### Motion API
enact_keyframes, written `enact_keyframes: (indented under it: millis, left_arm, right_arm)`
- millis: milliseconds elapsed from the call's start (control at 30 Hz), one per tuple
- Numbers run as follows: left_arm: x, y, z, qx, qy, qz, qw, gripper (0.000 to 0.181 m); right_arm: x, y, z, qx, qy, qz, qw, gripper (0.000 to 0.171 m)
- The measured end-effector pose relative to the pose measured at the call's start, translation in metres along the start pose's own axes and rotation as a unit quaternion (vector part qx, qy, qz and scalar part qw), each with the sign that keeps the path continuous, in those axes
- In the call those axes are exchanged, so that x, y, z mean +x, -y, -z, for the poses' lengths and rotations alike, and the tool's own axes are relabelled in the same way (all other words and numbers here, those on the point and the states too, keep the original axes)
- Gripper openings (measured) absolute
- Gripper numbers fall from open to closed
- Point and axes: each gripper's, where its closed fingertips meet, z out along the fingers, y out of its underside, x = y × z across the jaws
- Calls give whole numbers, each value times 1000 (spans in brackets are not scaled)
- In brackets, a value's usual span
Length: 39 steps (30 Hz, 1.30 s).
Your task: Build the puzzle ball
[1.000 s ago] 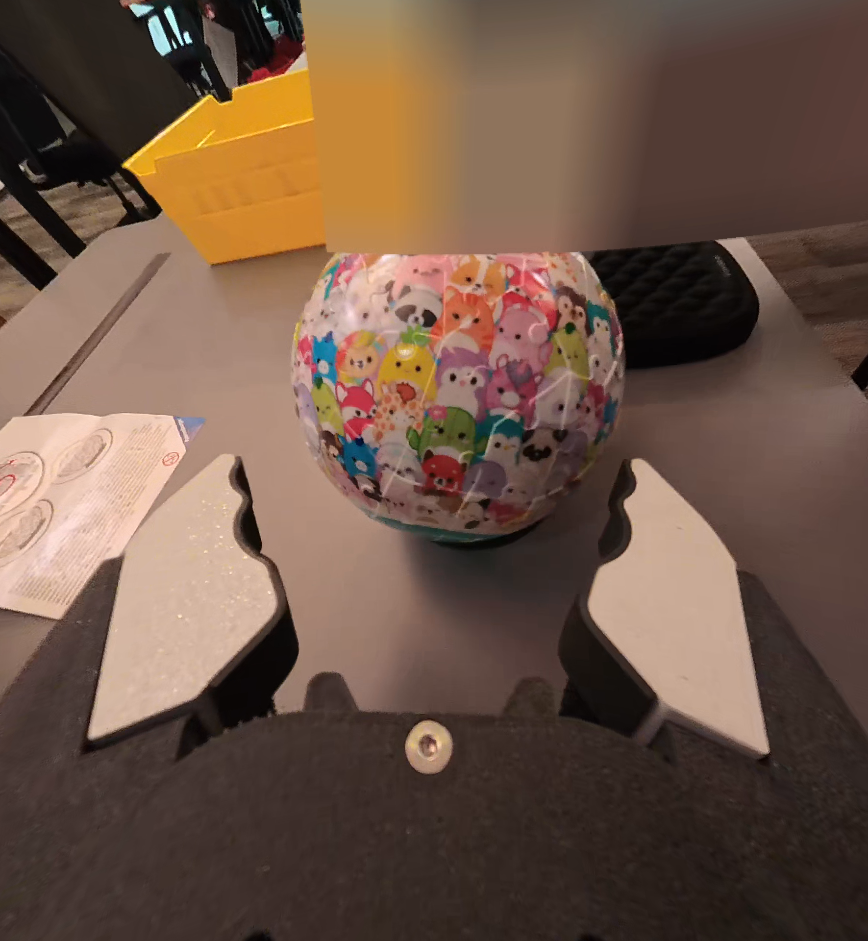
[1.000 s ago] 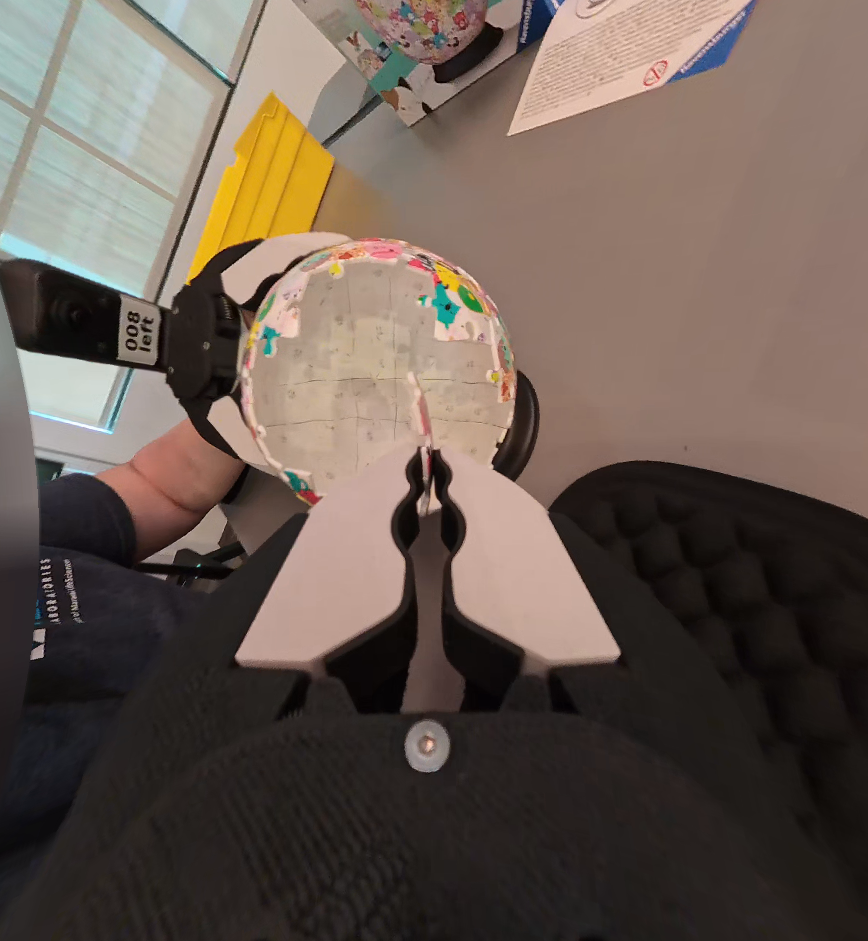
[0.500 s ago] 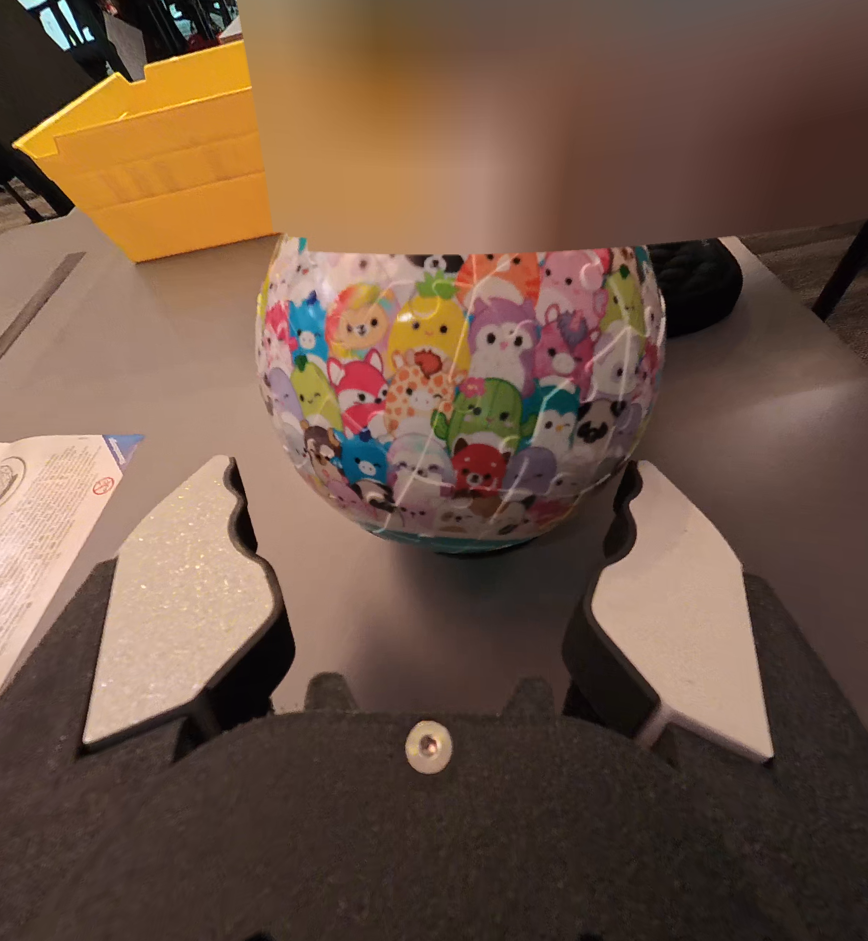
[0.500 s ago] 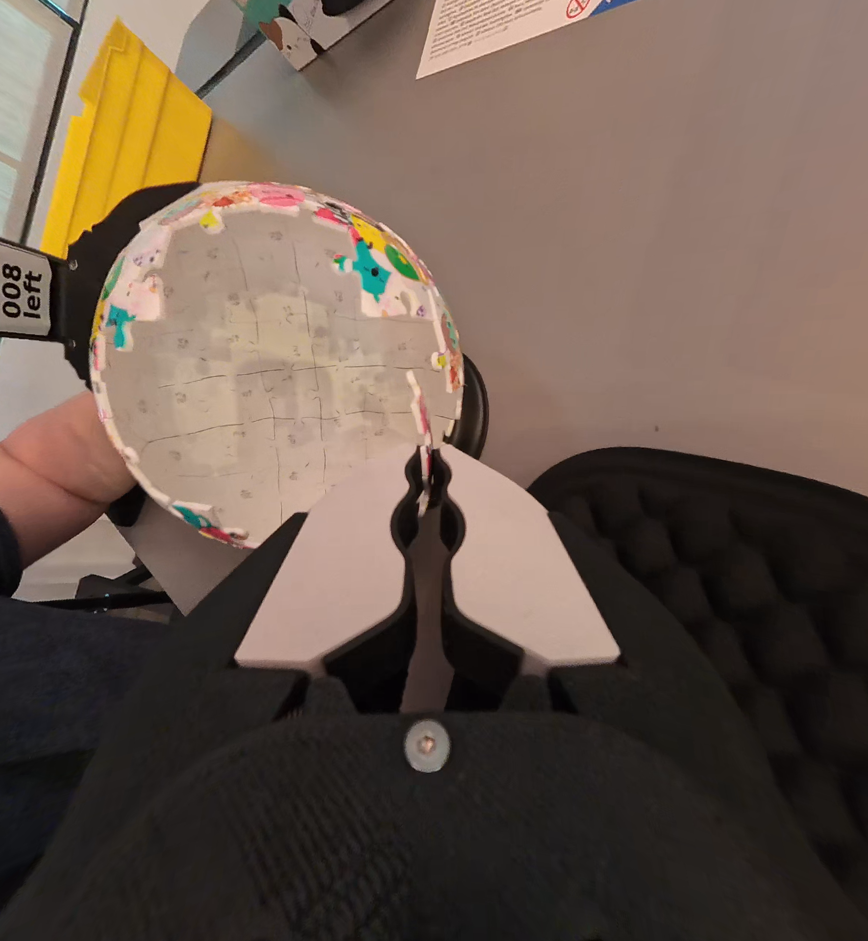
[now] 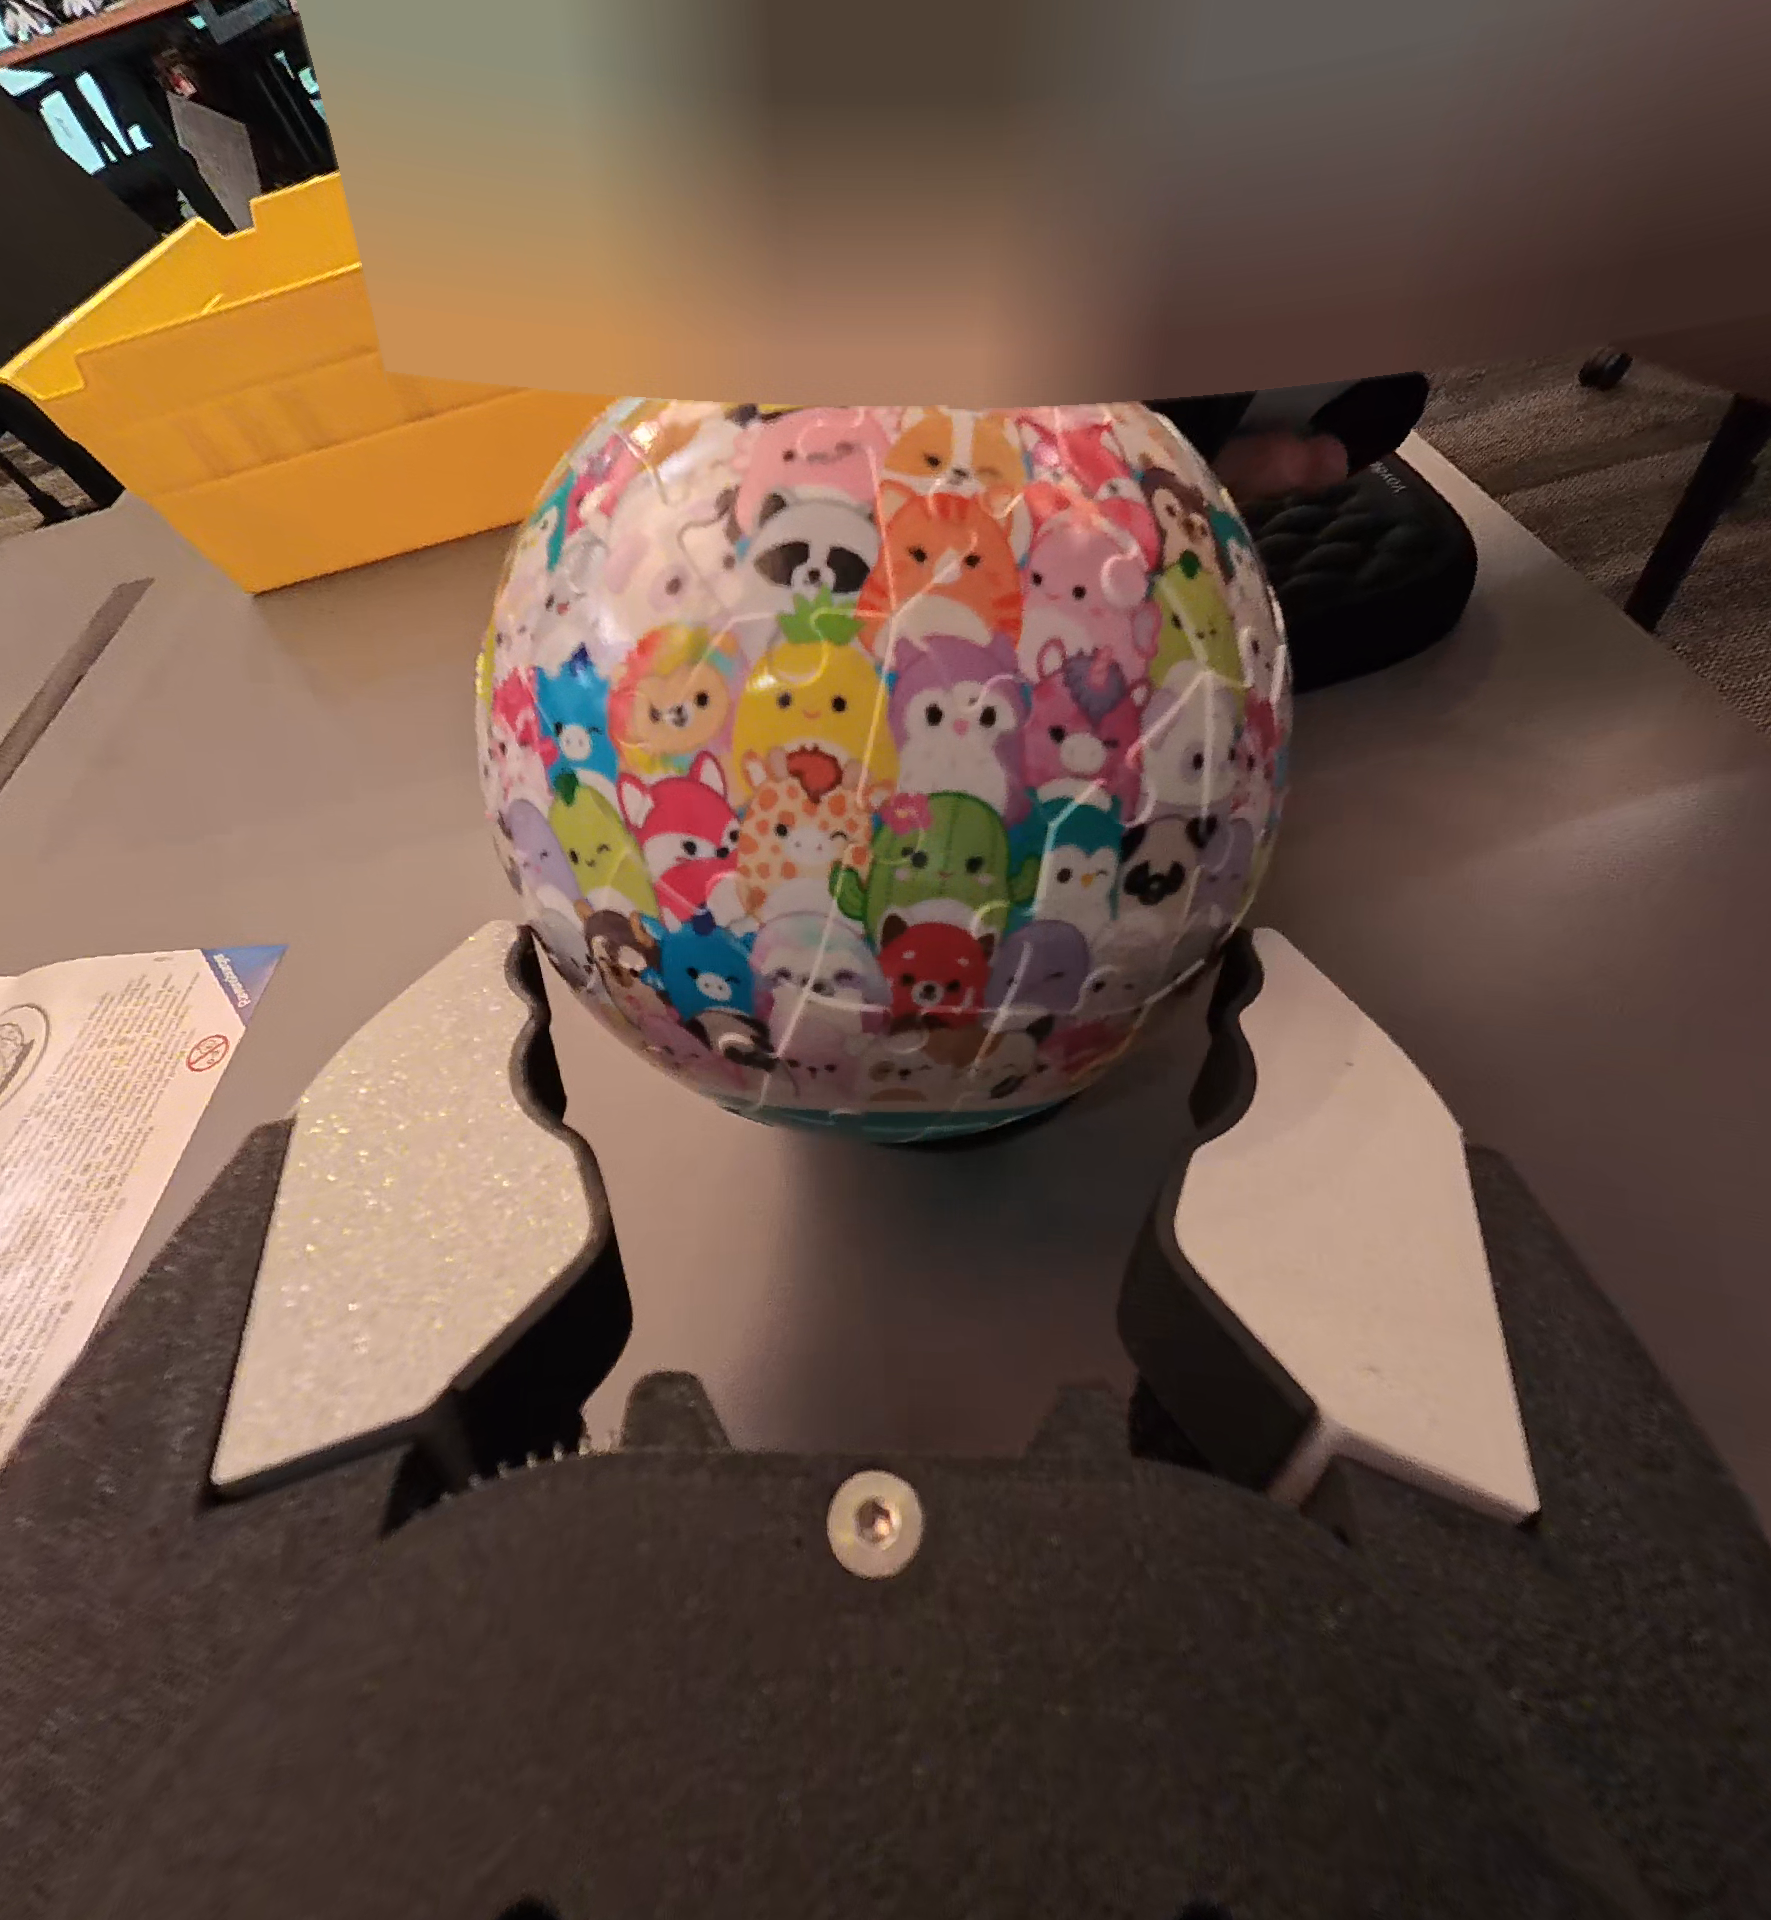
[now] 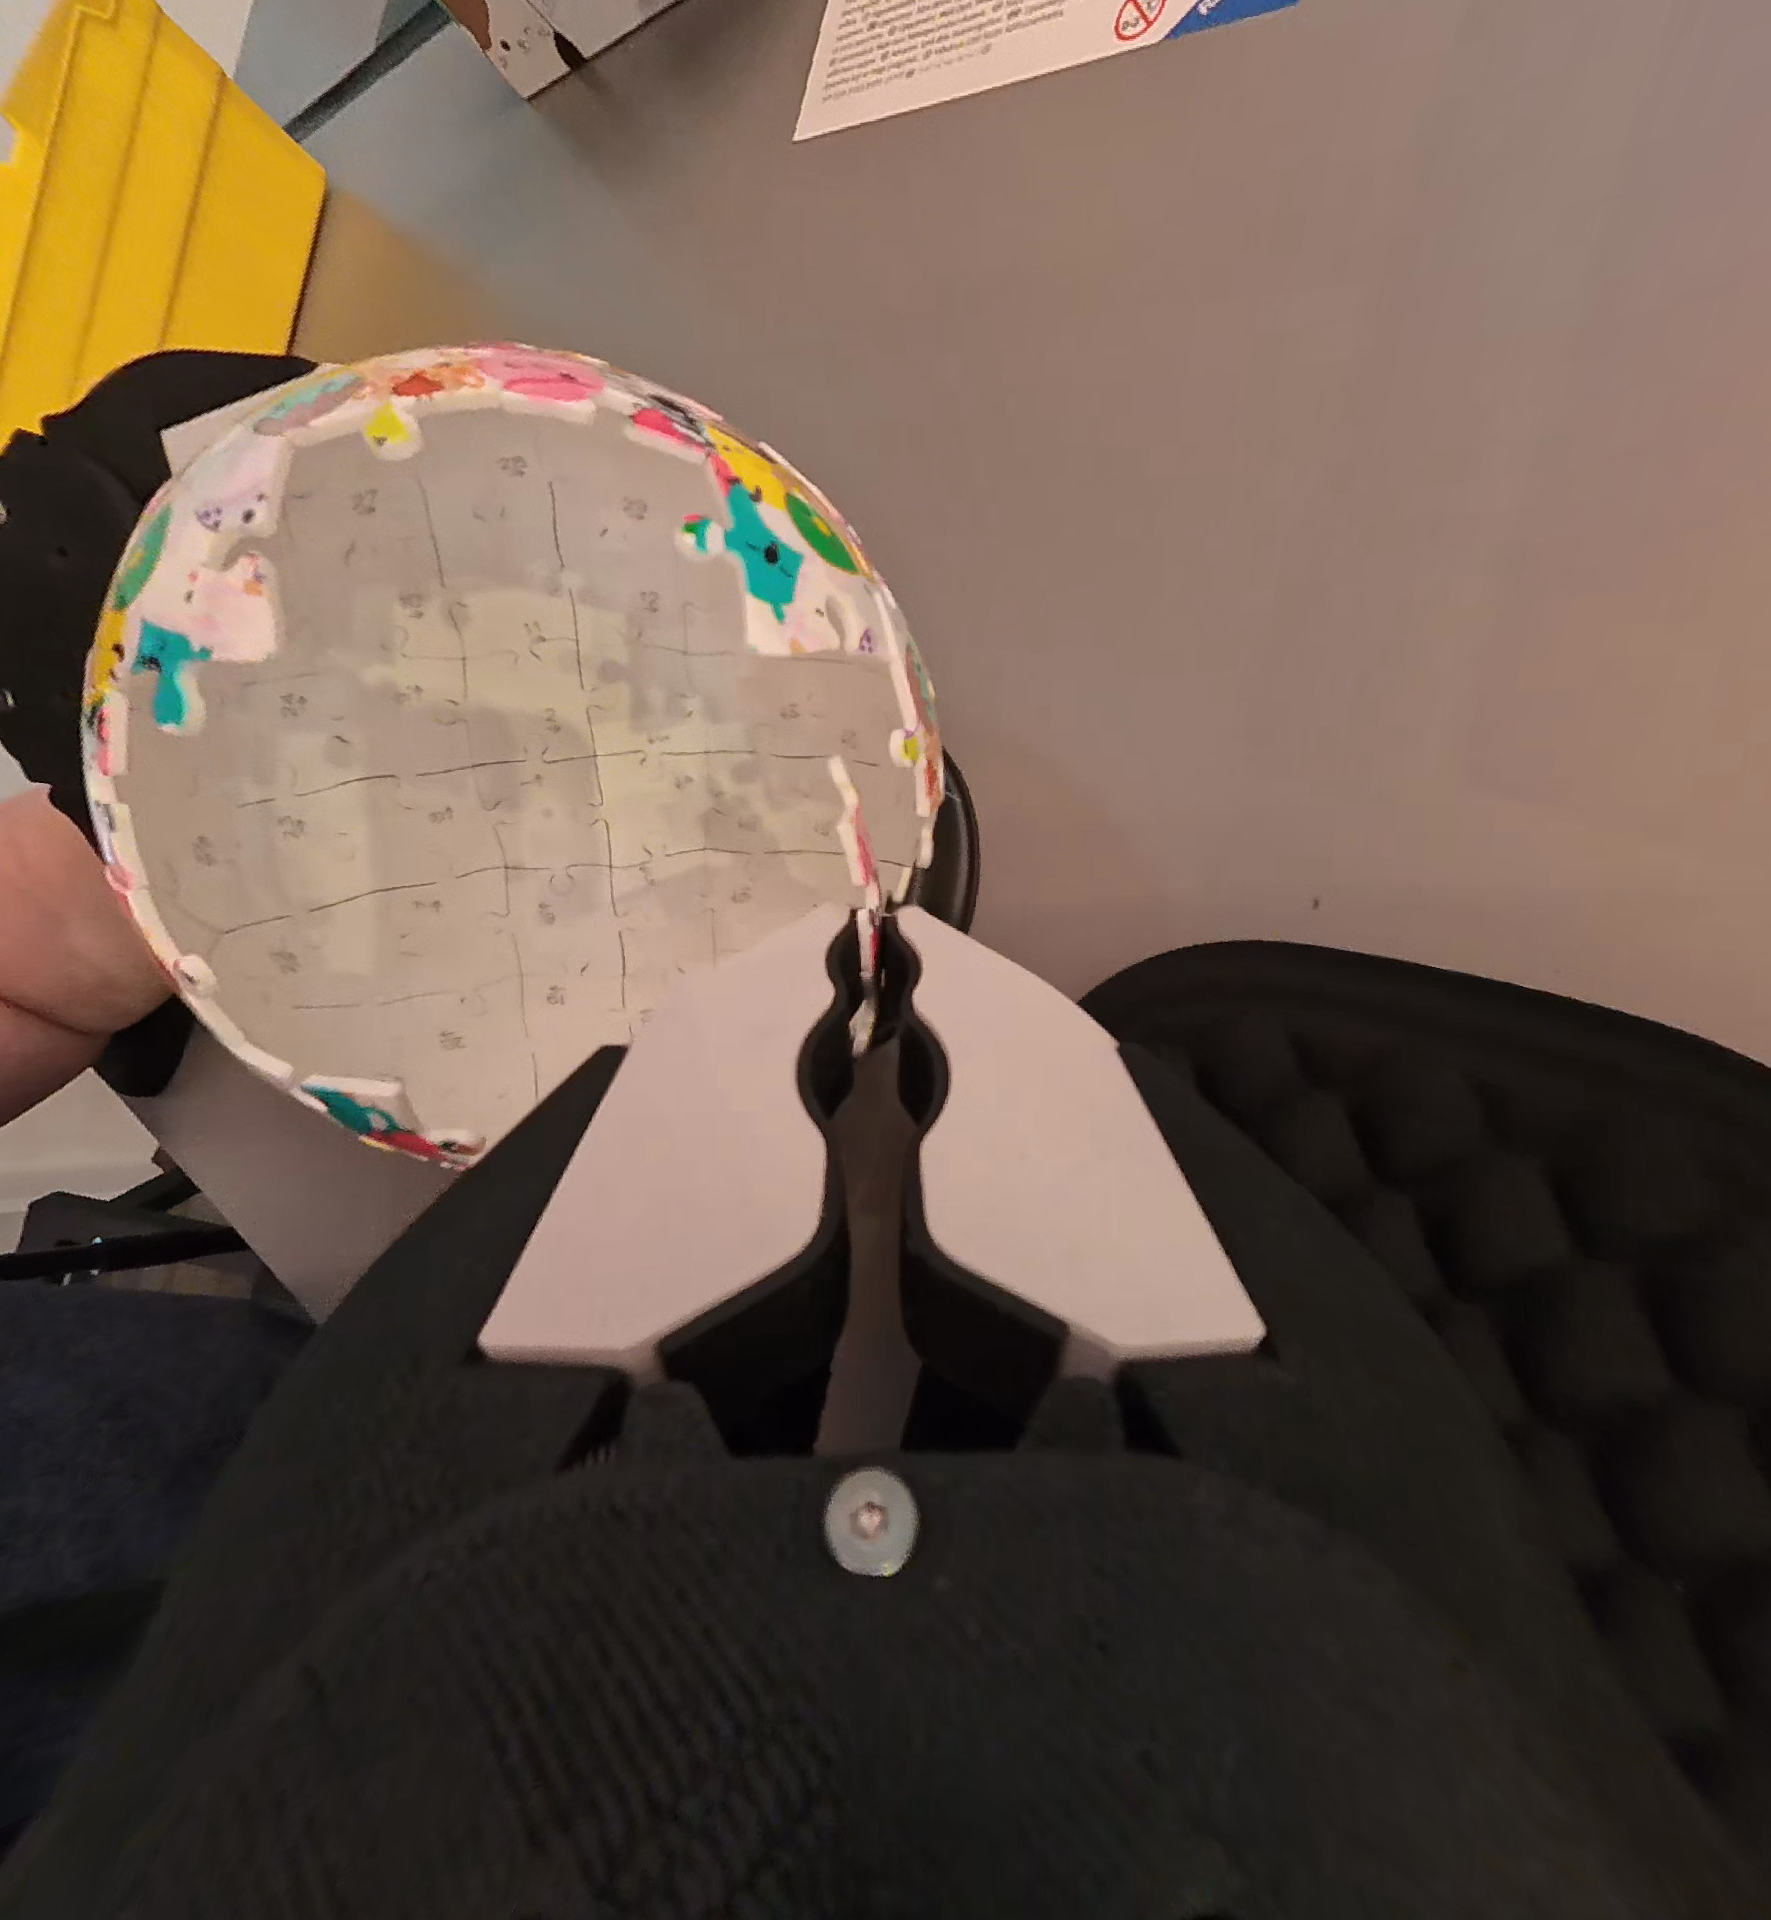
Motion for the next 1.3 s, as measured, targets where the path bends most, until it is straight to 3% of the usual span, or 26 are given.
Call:
enact_keyframes:
  millis: [667, 1300]
  left_arm:
    - [-1, 4, 5, -15, 25, -33, 999, 118]
    - [0, 4, 7, -13, 27, -33, 999, 116]
  right_arm:
    - [3, 0, -13, -12, -20, 10, 1000, 3]
    - [-3, 0, -16, 2, 46, -20, 999, 4]
